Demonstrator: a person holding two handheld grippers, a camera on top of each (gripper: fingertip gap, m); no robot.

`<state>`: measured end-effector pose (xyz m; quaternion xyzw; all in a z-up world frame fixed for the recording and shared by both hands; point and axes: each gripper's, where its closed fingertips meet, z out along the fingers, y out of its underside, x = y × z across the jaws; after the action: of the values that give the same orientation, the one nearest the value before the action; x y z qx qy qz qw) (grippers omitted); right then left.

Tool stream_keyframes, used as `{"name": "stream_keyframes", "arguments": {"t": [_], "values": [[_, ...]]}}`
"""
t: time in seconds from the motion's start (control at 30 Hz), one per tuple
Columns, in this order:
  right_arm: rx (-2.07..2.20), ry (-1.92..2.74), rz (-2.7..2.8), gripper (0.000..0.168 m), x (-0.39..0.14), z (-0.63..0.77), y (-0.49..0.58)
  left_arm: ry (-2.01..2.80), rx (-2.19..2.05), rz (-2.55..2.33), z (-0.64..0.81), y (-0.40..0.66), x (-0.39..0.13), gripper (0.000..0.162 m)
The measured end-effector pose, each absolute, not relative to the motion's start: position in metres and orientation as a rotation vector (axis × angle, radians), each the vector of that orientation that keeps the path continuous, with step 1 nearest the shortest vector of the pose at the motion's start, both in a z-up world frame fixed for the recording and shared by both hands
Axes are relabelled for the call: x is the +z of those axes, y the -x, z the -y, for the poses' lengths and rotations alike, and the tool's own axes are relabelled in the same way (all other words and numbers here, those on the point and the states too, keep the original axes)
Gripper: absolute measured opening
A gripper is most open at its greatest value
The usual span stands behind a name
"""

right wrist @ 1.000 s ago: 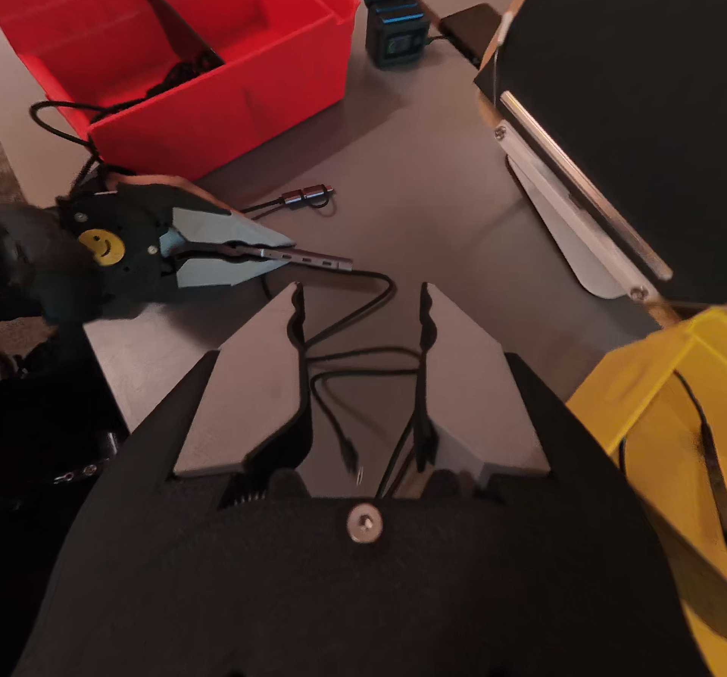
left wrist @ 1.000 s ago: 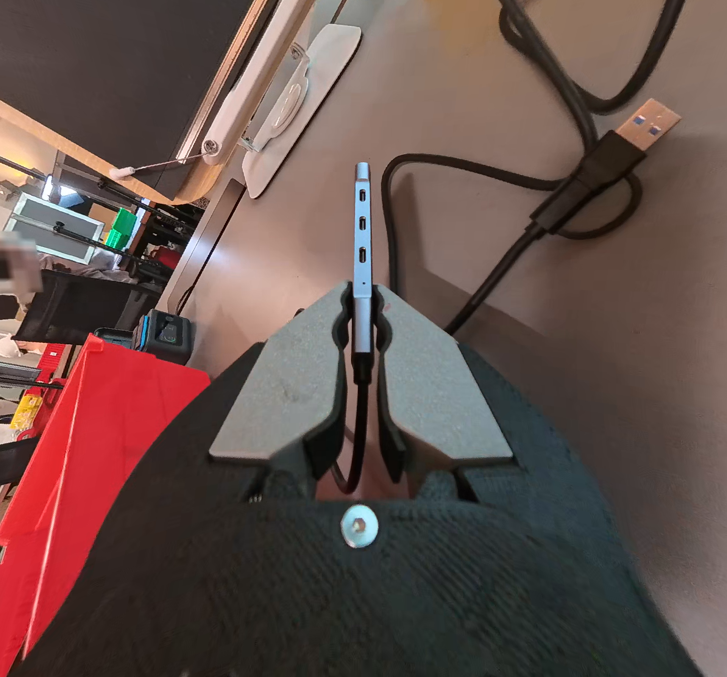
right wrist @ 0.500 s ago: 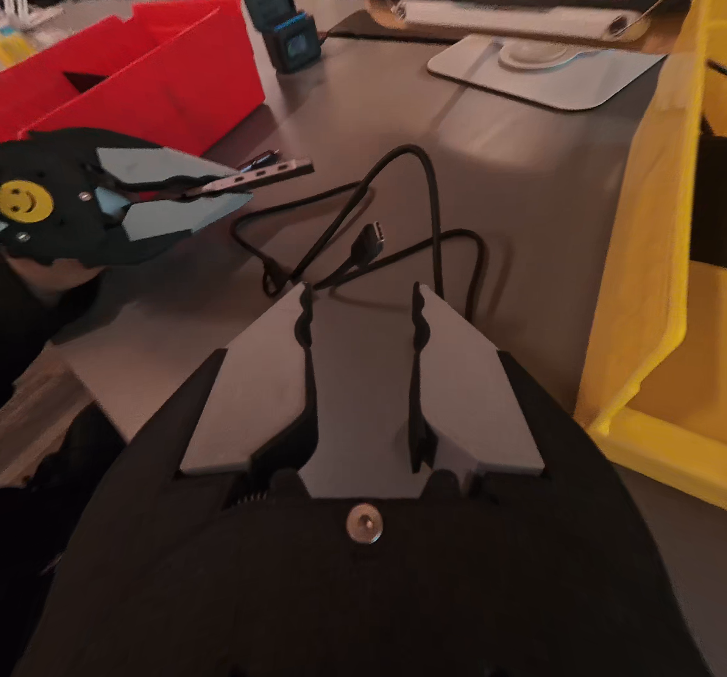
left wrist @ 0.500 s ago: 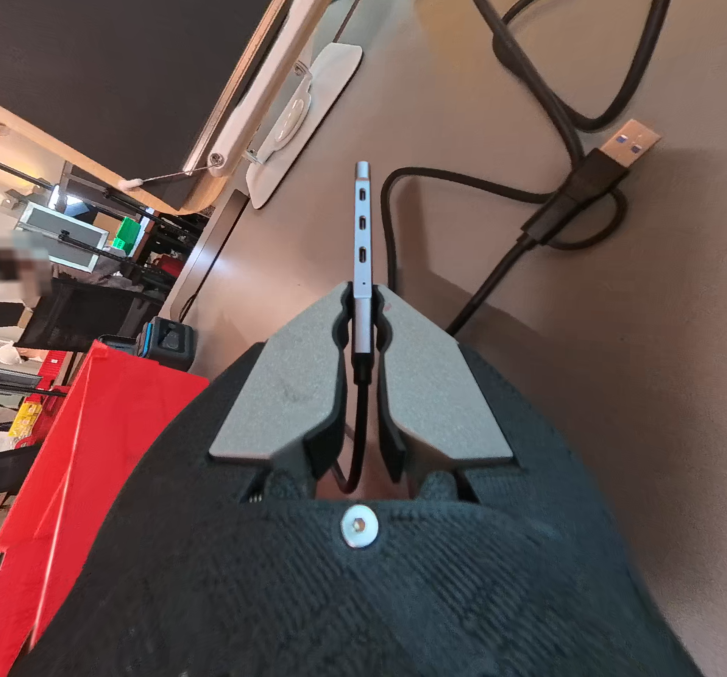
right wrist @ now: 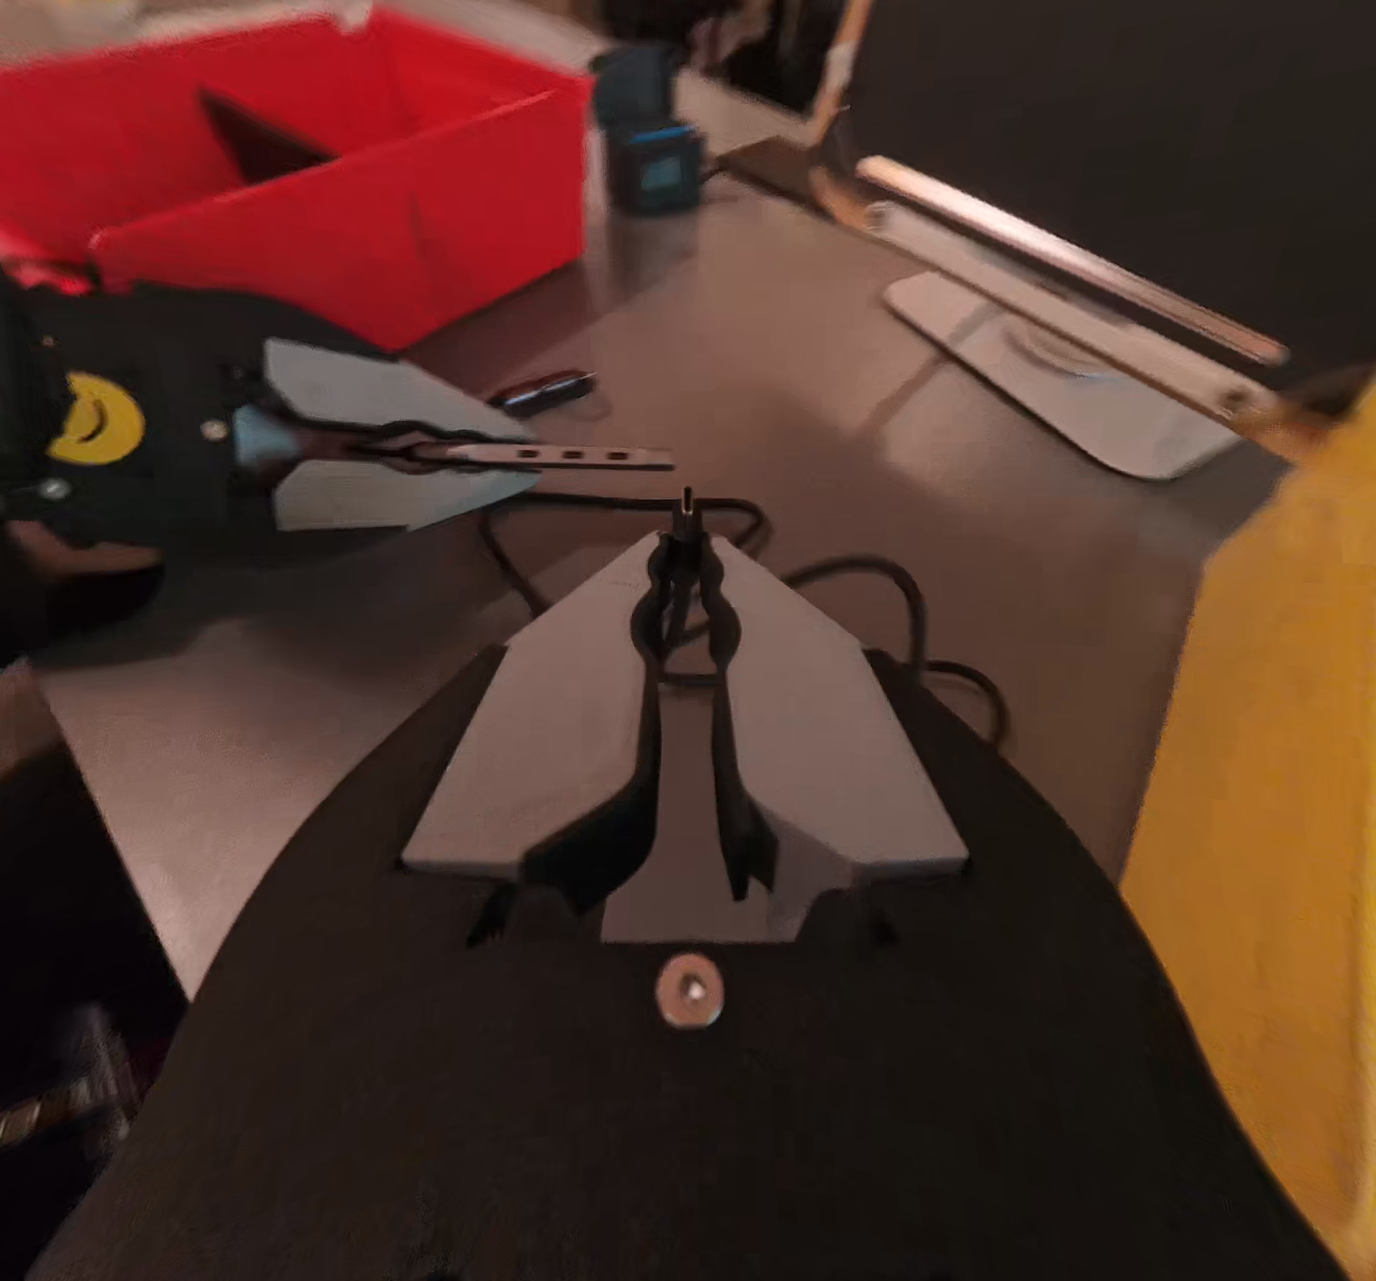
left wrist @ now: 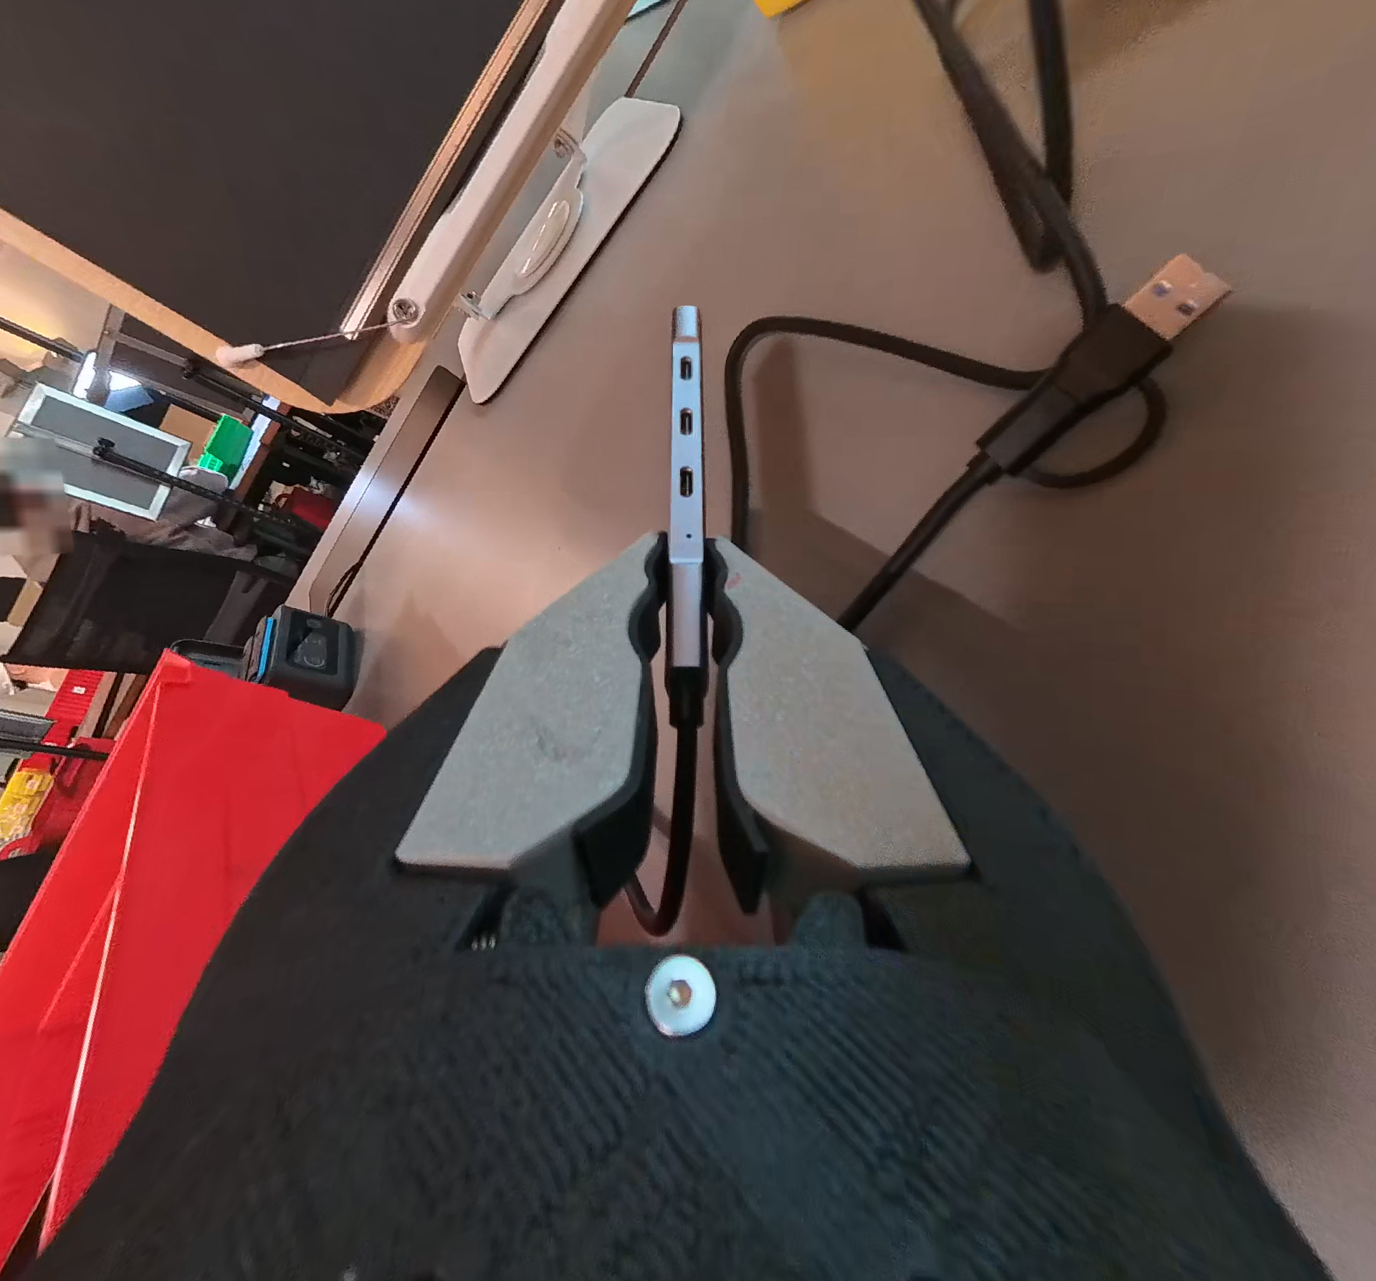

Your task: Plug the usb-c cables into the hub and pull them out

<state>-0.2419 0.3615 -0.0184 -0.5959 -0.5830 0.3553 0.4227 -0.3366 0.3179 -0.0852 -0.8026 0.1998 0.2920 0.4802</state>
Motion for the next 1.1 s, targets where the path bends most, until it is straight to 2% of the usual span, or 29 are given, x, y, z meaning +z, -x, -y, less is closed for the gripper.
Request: {"name": "stream_keyframes", "arguments": {"t": [0.13, 0.33, 0.67, 0.77, 0.9, 1.0, 1.1], "values": [[0.881, 1.463, 1.786, 0.004, -0.039, -0.332, 0.294, 1.970, 0.737, -0.439, -0.315, 0.346, -0.084, 0.006], [0.606, 1.548, 2.040, 0.005, -0.115, -0.336, 0.328, 2.015, 0.820, -0.287, -0.306, 0.379, -0.083, 0.007], [0.686, 1.390, 2.056, 0.006, -0.116, -0.341, 0.323, 2.056, 0.816, -0.428, -0.312, 0.365, -0.097, 0.006], [0.744, 1.422, 2.059, 0.013, -0.117, -0.342, 0.318, 2.060, 0.828, -0.447, -0.312, 0.363, -0.099, 0.007], [0.787, 1.419, 2.055, 0.003, -0.117, -0.343, 0.316, 2.060, 0.836, -0.467, -0.313, 0.360, -0.101, 0.007], [0.788, 1.421, 2.052, 0.004, -0.116, -0.344, 0.314, 2.059, 0.839, -0.461, -0.313, 0.361, -0.100, 0.007], [0.801, 1.411, 2.051, 0.012, -0.114, -0.343, 0.311, 2.059, 0.837, -0.453, -0.313, 0.362, -0.100, 0.007]]}}
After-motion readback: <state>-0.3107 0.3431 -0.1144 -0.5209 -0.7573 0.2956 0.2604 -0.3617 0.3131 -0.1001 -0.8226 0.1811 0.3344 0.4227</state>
